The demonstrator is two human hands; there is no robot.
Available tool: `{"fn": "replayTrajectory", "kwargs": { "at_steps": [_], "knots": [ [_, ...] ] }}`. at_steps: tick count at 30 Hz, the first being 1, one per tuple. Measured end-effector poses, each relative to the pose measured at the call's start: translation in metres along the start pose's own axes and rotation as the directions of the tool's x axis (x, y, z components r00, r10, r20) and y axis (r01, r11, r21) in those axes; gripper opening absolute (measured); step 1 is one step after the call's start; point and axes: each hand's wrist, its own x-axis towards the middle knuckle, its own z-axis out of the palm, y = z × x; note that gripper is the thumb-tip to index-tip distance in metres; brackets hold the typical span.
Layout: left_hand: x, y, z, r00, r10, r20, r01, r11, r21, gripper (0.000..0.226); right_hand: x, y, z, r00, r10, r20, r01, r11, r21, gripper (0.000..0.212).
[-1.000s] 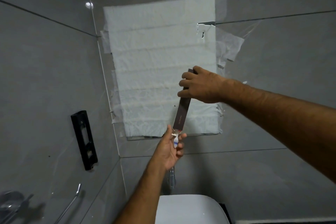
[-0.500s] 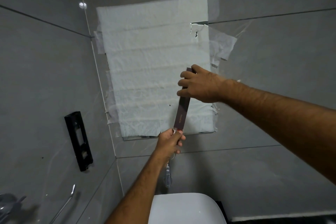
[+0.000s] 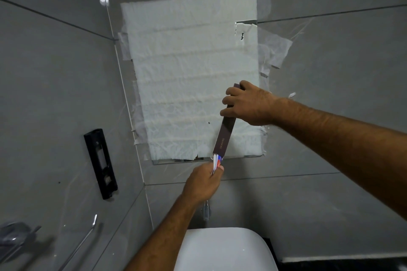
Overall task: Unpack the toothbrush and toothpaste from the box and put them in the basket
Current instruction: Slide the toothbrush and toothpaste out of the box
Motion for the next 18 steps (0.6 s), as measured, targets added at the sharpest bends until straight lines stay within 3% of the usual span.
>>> {"fn": "replayTrajectory", "kwargs": {
  "at_steps": [4,6,8,10,13,16,18],
  "knots": [
    [-0.005,-0.012,-0.005,0.998,0.059,0.005,-0.059,0.992,0.109,0.04,-0.006,0.005,0.007,0.993,0.111,-0.048,-0.109,0.993,0.033,0.054],
    [-0.007,-0.022,-0.008,0.997,0.076,0.008,-0.076,0.992,0.105,0.038,-0.013,0.006,0.011,0.966,0.247,-0.071,-0.242,0.967,0.077,0.052],
    [-0.008,-0.034,-0.014,0.997,0.078,-0.024,-0.075,0.993,0.095,0.041,-0.019,0.001,0.015,0.894,0.444,-0.052,-0.429,0.885,0.179,0.051],
    [-0.01,-0.047,-0.018,0.999,0.034,-0.034,-0.033,0.998,0.044,0.039,-0.024,-0.011,0.02,0.776,0.63,0.027,-0.608,0.735,0.3,0.051],
    [-0.008,-0.06,-0.024,0.994,-0.052,-0.101,0.041,0.994,-0.103,0.036,-0.027,-0.039,0.027,0.569,0.798,0.198,-0.752,0.408,0.519,0.047],
    [0.003,-0.049,-0.033,0.969,-0.14,-0.202,0.079,0.955,-0.285,0.032,-0.022,-0.064,0.029,0.415,0.812,0.411,-0.732,0.03,0.681,0.033],
    [0.013,-0.036,-0.041,0.959,-0.141,-0.246,0.052,0.94,-0.336,0.032,-0.015,-0.074,0.029,0.342,0.756,0.558,-0.681,-0.21,0.702,0.033]
  ]
}}
